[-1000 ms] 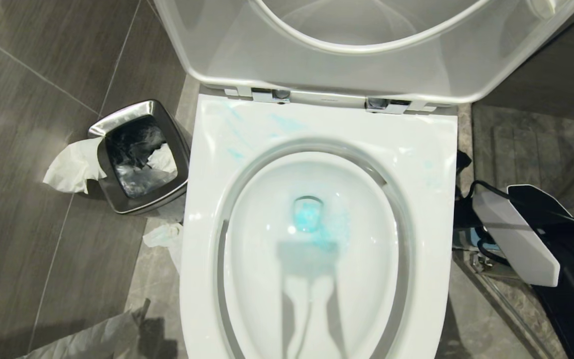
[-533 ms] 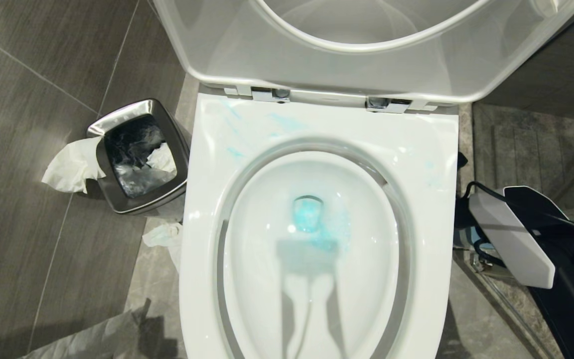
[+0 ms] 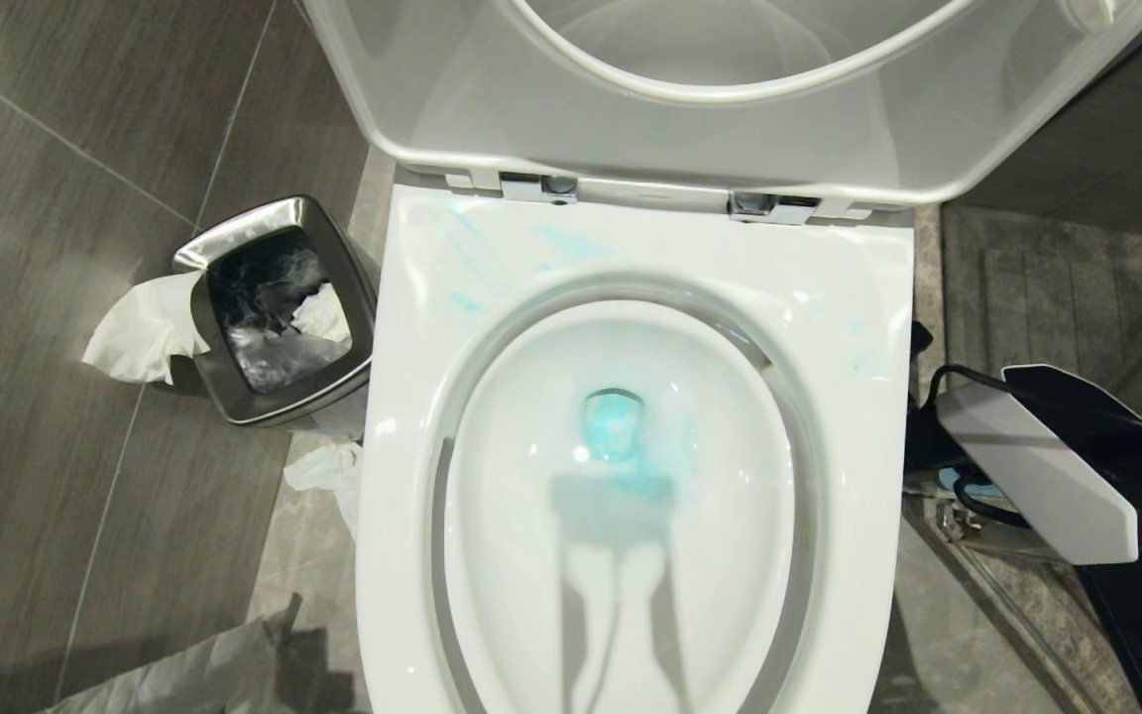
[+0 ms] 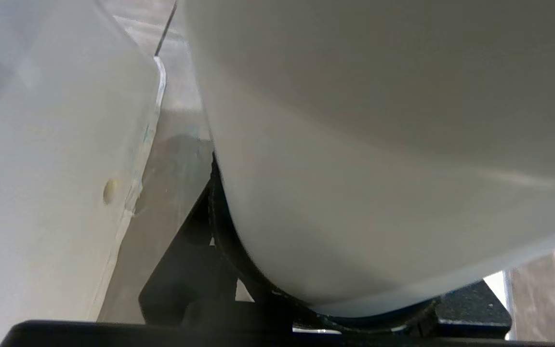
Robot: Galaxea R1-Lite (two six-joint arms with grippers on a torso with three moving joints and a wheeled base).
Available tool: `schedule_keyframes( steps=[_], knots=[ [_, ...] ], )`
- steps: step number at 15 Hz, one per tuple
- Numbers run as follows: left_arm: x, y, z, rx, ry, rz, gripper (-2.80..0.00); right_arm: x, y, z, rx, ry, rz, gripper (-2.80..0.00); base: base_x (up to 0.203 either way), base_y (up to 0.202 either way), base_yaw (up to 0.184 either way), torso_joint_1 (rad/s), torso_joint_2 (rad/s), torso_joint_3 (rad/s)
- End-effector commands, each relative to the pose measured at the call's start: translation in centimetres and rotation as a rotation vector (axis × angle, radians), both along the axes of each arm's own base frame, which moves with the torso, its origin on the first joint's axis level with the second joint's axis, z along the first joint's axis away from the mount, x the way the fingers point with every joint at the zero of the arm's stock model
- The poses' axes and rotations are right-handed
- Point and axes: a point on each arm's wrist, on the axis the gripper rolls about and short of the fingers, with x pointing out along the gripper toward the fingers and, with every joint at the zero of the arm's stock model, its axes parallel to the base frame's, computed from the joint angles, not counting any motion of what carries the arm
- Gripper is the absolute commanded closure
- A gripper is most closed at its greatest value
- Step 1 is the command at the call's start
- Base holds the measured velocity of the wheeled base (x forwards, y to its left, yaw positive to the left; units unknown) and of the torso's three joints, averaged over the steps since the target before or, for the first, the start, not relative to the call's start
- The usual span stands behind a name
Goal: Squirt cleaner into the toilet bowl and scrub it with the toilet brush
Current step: Place the cleaning agent on the floor
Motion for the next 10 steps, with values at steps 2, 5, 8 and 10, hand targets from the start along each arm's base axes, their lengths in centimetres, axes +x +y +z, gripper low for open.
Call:
schedule_keyframes(
  steps=[2,5,8,10],
  knots=[
    [0.0,0.0,0.0,0.000,0.002,-0.001,0.00,-0.6,0.0,0.6,0.005,-0.019,-0.004,0.00,0.000,0.000,0.000,0.000,0.00,0.000],
    [0.0,0.0,0.0,0.000,0.002,-0.001,0.00,-1.1,-0.1,0.2,0.004,-0.012,-0.005,0.00,0.000,0.000,0.000,0.000,0.00,0.000],
    [0.0,0.0,0.0,0.000,0.002,-0.001,0.00,-1.7,-0.4,0.2,0.003,-0.002,-0.009,0.00,0.000,0.000,0.000,0.000,0.00,0.000],
    [0.0,0.0,0.0,0.000,0.002,-0.001,0.00,-1.8,-0.4,0.4,0.002,-0.002,-0.009,0.00,0.000,0.000,0.000,0.000,0.00,0.000]
  ],
)
